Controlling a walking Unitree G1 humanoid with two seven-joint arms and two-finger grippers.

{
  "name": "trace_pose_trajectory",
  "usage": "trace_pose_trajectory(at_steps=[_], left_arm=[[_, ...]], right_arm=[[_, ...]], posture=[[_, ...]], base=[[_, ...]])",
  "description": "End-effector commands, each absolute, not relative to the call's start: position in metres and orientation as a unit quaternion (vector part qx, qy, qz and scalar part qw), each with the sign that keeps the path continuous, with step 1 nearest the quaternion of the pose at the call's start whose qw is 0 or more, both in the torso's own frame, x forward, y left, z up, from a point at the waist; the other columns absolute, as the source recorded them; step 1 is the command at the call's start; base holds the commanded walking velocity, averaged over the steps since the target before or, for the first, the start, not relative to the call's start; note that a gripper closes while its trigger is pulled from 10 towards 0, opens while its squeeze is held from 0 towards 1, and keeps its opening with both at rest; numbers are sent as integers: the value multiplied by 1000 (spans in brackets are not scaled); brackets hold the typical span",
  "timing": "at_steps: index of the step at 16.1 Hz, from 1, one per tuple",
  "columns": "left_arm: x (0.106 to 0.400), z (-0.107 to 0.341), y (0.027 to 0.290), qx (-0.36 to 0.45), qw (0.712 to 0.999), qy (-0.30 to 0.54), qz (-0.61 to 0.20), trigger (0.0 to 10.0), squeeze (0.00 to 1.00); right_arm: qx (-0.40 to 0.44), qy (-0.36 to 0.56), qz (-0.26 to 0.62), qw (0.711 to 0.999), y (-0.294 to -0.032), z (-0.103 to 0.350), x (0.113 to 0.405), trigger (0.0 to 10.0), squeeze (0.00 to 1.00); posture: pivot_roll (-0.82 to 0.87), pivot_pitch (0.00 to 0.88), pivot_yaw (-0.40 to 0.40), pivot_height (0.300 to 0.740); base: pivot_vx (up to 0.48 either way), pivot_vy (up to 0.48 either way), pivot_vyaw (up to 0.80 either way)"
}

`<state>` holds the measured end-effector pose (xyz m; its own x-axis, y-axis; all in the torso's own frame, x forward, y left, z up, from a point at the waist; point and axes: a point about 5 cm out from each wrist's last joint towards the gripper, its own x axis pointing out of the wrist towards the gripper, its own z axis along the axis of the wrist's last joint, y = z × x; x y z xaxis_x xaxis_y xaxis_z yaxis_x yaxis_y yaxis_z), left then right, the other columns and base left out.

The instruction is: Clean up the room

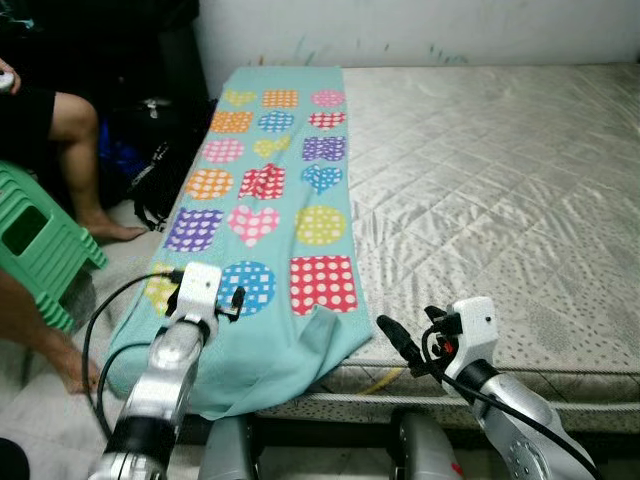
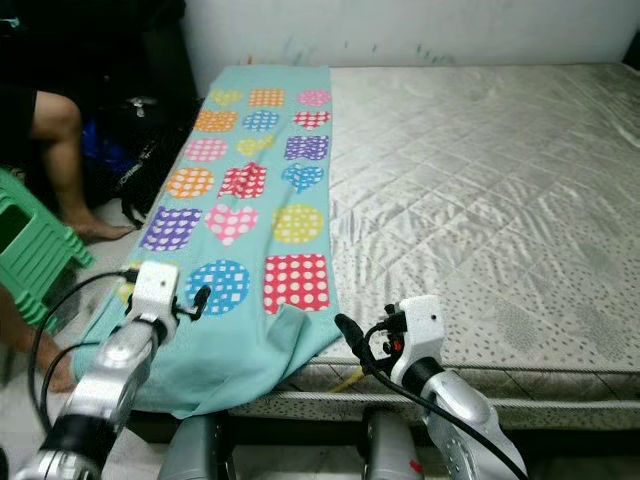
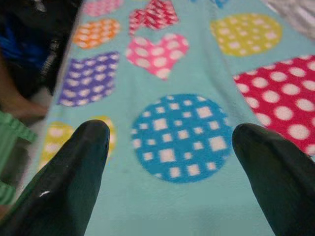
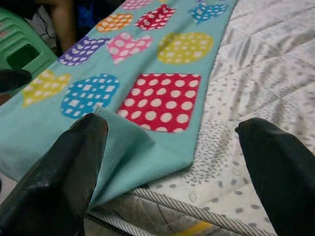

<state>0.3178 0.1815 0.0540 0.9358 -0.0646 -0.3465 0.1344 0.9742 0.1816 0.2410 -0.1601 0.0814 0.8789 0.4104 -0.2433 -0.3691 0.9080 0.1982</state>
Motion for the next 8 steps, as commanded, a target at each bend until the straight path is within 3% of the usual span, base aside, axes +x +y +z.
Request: trace_pose_trajectory(at_steps=[1, 2, 8], left_arm=[[316, 46, 186, 108, 972, 200, -53, 10000, 180], [318, 43, 184, 105, 969, 215, -56, 10000, 0], [322, 27, 162, 96, 952, 271, -109, 10000, 0]], right_arm=[[67, 128, 205, 968, -159, 88, 241, 10000, 0], [67, 129, 203, 968, -159, 88, 240, 10000, 0], [58, 143, 182, 971, -167, 86, 233, 10000, 0]], posture=[[-178, 21, 44, 590], [-185, 24, 46, 590], [-207, 35, 49, 590]], base=[[0, 0, 0], [0, 0, 0], [0, 0, 0]])
